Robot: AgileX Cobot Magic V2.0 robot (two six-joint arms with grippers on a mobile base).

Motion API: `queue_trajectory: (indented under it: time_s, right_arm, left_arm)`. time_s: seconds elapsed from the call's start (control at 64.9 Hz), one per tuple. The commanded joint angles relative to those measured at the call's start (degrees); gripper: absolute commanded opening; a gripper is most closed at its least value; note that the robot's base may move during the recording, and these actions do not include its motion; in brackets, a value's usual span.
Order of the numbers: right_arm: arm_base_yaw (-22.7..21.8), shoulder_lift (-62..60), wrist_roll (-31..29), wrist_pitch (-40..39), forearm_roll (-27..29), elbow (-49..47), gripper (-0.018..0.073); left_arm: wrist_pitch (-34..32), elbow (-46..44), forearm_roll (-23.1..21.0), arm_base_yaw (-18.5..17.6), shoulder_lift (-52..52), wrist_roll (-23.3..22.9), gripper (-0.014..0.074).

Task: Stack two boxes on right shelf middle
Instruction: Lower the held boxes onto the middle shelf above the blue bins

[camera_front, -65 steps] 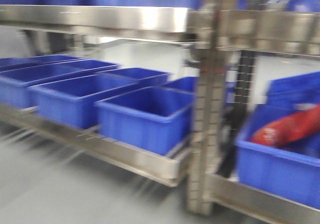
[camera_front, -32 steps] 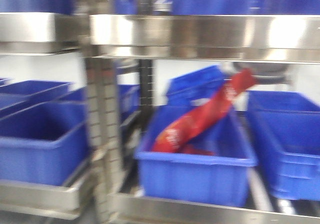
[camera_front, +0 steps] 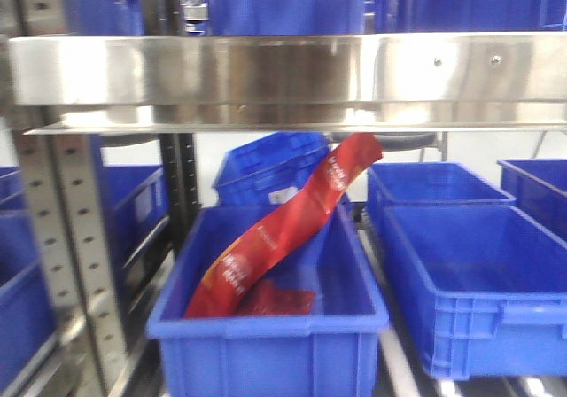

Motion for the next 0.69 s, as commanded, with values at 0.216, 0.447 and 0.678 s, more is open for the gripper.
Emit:
queue_trajectory:
  time_s: [0.216, 0.447, 0.678]
  right_arm:
    - [-0.2, -1.1, 0.0, -3.6, -1.2, -0.8, -0.0155]
    - [-0.2, -1.1, 0.0, -3.6, -1.2, -0.8, -0.0155]
    - [-0.2, -1.1, 0.0, -3.6, -1.2, -0.8, -0.0155]
  left_arm:
    - [-1.2, -0.7, 2.1, 0.1, -0.7, -0.3, -0.0111]
    - [-1.2, -0.7, 2.1, 0.1, -0.7, -0.3, -0.0111]
    - [-1.2, -0.7, 2.1, 0.1, -0.7, -0.3, -0.0111]
